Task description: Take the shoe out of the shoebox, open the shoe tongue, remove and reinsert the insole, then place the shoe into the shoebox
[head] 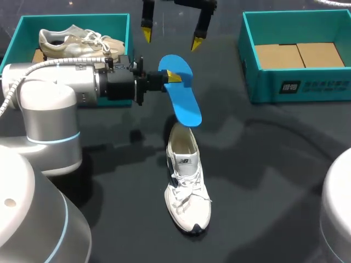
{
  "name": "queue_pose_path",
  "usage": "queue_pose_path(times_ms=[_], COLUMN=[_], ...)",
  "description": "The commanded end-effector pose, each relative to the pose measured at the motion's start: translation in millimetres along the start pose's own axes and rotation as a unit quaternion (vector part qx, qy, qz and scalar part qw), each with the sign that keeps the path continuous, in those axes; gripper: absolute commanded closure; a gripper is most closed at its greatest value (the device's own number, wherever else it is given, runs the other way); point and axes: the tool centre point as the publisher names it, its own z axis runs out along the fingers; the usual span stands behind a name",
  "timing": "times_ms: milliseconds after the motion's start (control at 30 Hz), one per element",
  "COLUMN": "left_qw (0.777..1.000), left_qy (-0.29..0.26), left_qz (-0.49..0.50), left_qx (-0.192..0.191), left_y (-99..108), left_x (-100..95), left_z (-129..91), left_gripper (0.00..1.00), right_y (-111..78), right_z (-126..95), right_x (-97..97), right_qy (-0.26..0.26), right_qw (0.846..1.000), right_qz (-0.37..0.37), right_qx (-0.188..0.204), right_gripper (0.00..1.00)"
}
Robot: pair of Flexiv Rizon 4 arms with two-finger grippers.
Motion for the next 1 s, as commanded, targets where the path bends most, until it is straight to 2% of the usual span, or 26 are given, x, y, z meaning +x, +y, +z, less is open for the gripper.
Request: queue_pose_path(times_ms=[33, 667, 1000], left_qw=[1.0, 1.0, 1.0], left_qy=[0.0, 0.0, 0.0], left_qz=[0.0, 0.0, 0.0], left_qx=[0.0, 0.0, 0.0], left_y=[0, 0, 0], left_x=[-0.3, -0.3, -0.3], left_z=[1, 1, 1], left_gripper=[1.0, 1.0, 1.0], right_y=[-2.2, 9.1, 12.9], right_z=[5, 6, 9], right_x=[-14.3, -43.8, -55.7], right_qy=[0.029, 0.124, 0.201], right_qw=[1.0, 0.992, 0.98], right_qz=[0.005, 0.015, 0.01], right_qx=[0.0, 0.009, 0.01], right_gripper=[0.0, 0.0, 0.0])
